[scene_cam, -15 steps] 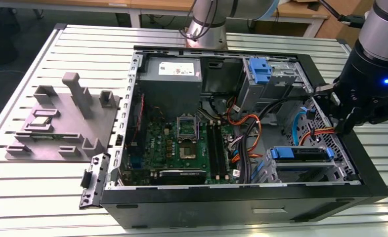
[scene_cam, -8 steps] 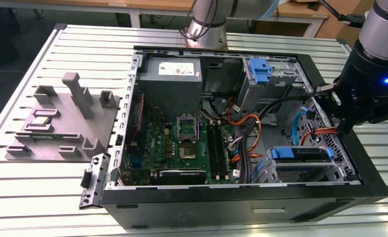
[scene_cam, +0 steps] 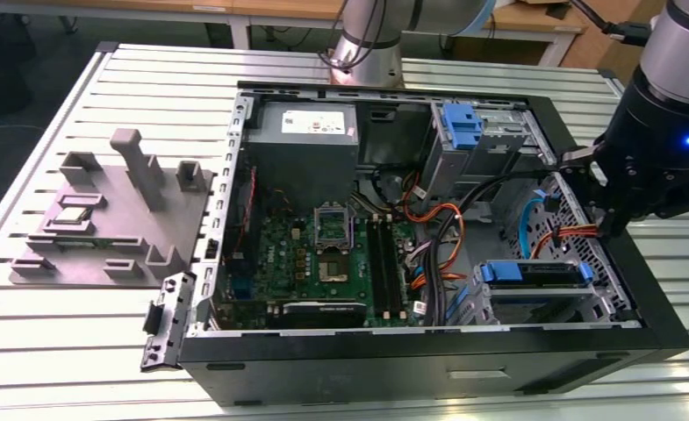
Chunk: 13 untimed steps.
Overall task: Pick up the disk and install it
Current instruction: 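Insert the first disk wire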
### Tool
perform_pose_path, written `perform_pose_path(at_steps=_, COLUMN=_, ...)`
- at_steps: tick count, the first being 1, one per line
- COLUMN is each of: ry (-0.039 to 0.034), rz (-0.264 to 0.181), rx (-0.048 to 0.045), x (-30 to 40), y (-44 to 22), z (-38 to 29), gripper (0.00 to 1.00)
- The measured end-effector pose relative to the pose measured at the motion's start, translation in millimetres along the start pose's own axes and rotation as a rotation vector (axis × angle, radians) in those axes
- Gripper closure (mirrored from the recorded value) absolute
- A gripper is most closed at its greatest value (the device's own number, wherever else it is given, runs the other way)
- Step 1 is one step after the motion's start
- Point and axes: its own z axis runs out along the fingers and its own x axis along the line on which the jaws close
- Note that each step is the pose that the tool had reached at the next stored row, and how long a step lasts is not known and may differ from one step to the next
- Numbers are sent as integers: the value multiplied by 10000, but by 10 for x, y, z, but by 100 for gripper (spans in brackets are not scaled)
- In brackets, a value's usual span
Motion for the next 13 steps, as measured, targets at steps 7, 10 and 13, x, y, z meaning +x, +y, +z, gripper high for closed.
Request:
perform_pose_path(at_steps=7, ry=-24, rz=5, rx=54, x=59, y=-22, z=-19, gripper=83)
perform_pose_path(at_steps=10, ry=-73, rz=395, rx=170, x=60, y=-20, z=-18, gripper=83)
perform_pose_path(at_steps=13, ry=-129, rz=926, rx=309, x=60, y=-21, z=-18, gripper=83)
